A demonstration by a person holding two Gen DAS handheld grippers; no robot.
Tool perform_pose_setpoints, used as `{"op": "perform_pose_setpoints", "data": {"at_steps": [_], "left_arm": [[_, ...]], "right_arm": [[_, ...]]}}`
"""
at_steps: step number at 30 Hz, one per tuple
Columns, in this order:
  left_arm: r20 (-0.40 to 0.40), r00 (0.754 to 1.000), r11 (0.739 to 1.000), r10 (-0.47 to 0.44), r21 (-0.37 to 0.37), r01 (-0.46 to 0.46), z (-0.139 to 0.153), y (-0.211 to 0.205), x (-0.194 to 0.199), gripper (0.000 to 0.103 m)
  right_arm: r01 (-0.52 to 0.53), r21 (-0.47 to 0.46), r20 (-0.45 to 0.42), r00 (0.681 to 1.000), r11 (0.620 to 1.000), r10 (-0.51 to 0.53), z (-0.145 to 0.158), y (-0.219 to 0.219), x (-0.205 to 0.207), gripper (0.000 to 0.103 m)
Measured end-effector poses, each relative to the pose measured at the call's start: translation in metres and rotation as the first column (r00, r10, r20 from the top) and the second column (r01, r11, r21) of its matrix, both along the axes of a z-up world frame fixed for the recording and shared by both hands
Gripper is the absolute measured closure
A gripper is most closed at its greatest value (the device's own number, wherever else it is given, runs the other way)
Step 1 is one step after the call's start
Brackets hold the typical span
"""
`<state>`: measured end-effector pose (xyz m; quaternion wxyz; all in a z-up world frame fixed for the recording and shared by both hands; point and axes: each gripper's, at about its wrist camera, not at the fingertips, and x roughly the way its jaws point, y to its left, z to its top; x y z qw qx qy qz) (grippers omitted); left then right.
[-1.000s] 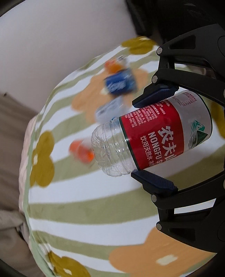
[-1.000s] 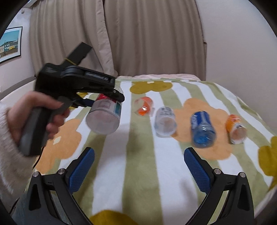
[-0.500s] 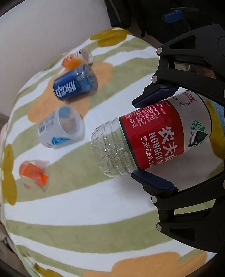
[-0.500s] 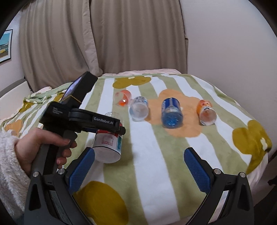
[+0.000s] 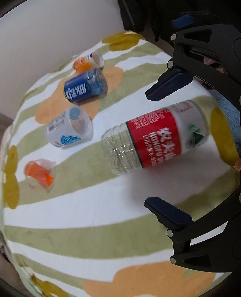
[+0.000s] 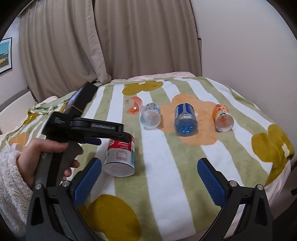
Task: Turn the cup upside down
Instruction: 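Grasp the lying red-labeled bottle with the right tool and lift it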
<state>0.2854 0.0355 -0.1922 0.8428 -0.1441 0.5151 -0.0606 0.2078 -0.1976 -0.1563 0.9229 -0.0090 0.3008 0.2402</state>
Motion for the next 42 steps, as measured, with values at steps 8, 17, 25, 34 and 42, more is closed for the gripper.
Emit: {"op": "perform_pose_setpoints", "data": {"at_steps": [8, 17, 25, 34, 42], "left_arm": [[0.2, 0.977, 0.992, -0.076, 0.115, 0.054, 0.053, 0.022, -0.077, 0.0], [0.325, 0.944, 0.992, -0.052, 0.122, 0.013, 0.072, 0.043, -0.13, 0.0], [0.348, 0.936, 0.995, -0.047, 0.095, 0.014, 0.07, 0.062, -0.137, 0.0], [0.355, 0.935, 0.997, -0.018, 0.08, -0.012, 0.07, 0.083, -0.14, 0.0], [0.41, 0.912, 0.996, 0.006, 0.075, -0.04, 0.082, 0.094, -0.145, 0.0]], "right_arm": [[-0.206, -0.011, -0.116, 0.972, 0.978, 0.204, 0.049, 0.025, 0.038, 0.0], [-0.356, -0.064, -0.556, 0.788, 0.932, 0.263, 0.012, 0.12, 0.142, 0.0], [-0.339, -0.155, -0.706, 0.695, 0.928, 0.136, -0.05, 0.159, 0.187, 0.006], [-0.363, -0.219, -0.732, 0.675, 0.906, 0.093, -0.073, 0.18, 0.191, 0.044], [-0.299, -0.138, -0.441, 0.872, 0.944, 0.212, 0.008, 0.153, 0.167, 0.044]]}}
